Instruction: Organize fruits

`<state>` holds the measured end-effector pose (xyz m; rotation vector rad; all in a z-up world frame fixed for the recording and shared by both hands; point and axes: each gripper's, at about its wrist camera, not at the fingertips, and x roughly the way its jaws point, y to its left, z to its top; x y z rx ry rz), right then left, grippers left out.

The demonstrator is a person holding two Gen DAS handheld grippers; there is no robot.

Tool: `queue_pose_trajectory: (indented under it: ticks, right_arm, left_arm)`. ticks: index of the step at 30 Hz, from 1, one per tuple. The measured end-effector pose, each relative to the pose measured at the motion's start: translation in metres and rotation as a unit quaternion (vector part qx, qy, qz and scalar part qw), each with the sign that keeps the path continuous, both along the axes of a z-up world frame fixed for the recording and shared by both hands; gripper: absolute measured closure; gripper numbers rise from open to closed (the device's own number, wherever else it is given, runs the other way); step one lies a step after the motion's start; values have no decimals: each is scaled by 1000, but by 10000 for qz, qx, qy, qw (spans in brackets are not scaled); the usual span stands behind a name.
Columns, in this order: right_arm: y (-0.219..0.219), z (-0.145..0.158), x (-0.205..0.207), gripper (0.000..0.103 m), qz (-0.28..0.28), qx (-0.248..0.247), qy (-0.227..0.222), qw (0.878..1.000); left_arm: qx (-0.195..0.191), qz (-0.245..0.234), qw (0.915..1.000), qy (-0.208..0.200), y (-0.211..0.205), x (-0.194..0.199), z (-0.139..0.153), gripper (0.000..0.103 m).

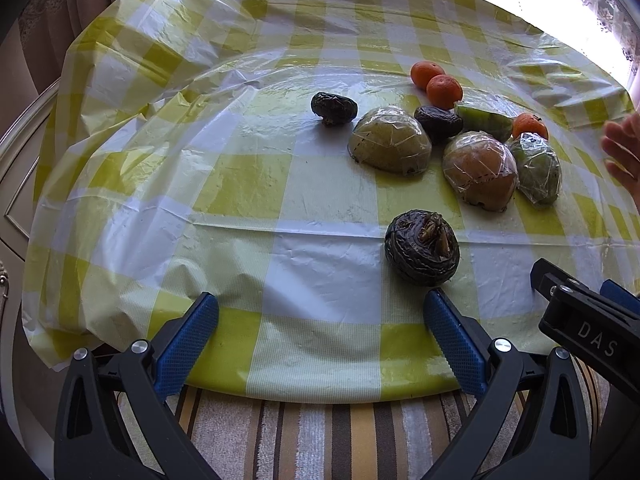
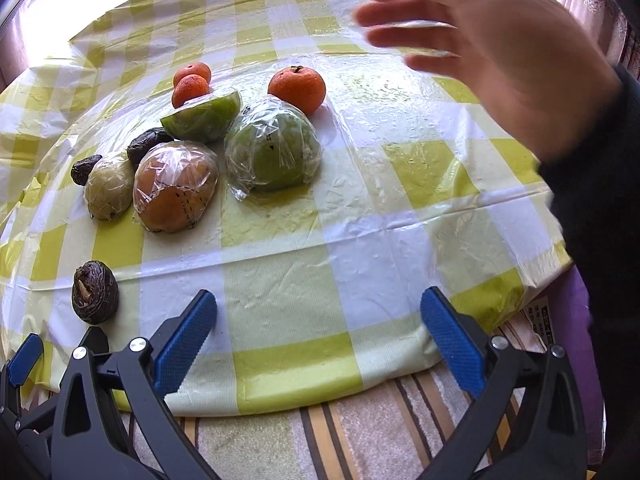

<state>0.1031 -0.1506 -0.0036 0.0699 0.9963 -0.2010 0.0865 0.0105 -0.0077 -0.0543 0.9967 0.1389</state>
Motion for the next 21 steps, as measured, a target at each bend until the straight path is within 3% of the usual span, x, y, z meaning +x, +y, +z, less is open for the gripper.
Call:
queue_pose_trajectory:
  ticks: [10,15,18,19,21]
  right_arm:
    - [-2,1,1,1,36,15,36,10000]
    - [-1,1,-1,1,58,0,-11,10000]
    - [0,0,0,1,70,-32,-145,9999]
    - [0,1,1,1,290,-12,-50,9996]
    - [1,5,2,1,1365,404,-63,9898]
  left_arm:
    - [-19,-25,10000,85,1,1,-1,4]
    - [-106,-60,9999,-68,1,-6,3,4]
    - [-290,58,9959,-852,22,-20,49,4]
    - [-218,132,9931,-1142,31,-17,69,4]
    - [-185,24,9891,-1460,50,15,98,4]
